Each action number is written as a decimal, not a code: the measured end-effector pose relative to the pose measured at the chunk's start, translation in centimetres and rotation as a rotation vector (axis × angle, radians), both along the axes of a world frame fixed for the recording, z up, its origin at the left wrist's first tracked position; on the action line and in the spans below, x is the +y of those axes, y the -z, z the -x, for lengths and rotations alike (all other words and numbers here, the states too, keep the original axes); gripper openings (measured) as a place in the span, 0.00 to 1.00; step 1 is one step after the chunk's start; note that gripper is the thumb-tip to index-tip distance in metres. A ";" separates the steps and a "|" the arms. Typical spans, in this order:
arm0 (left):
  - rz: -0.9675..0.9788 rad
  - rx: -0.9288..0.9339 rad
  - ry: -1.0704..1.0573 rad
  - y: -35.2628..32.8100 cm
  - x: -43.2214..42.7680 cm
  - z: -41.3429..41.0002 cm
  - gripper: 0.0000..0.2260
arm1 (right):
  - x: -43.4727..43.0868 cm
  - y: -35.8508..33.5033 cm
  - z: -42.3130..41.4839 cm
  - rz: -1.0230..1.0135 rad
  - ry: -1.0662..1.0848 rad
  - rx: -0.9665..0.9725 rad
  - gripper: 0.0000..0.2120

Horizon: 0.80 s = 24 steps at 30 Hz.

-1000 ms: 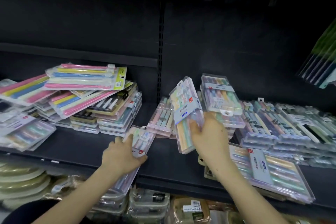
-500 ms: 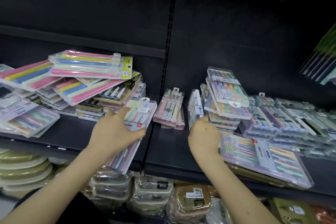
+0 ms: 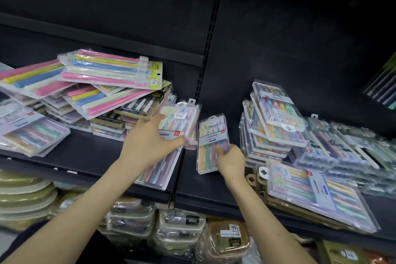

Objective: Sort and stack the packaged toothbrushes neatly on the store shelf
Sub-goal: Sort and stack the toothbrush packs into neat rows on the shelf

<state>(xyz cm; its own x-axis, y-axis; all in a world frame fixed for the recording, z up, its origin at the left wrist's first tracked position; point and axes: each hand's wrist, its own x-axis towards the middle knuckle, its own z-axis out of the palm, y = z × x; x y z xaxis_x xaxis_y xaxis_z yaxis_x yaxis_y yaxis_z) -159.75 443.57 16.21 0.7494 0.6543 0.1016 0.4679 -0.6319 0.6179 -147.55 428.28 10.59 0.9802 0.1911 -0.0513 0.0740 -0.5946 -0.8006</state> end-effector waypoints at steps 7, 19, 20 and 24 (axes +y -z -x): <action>-0.002 -0.040 -0.014 -0.3 0.5 -0.8 0.34 | -0.2 1.3 -0.1 0.685 -0.169 -0.570 0.19; -0.009 -0.060 0.018 -0.8 -0.9 -4.6 0.32 | -0.6 1.0 -1.4 0.521 -0.413 -0.369 0.21; -0.012 -0.054 0.024 -0.8 -1.3 -5.2 0.33 | -1.2 0.1 -0.5 0.377 -0.410 -0.360 0.20; -0.009 -0.003 0.066 -0.1 -2.8 -7.6 0.34 | -6.2 -3.4 2.9 0.060 -0.304 -0.491 0.13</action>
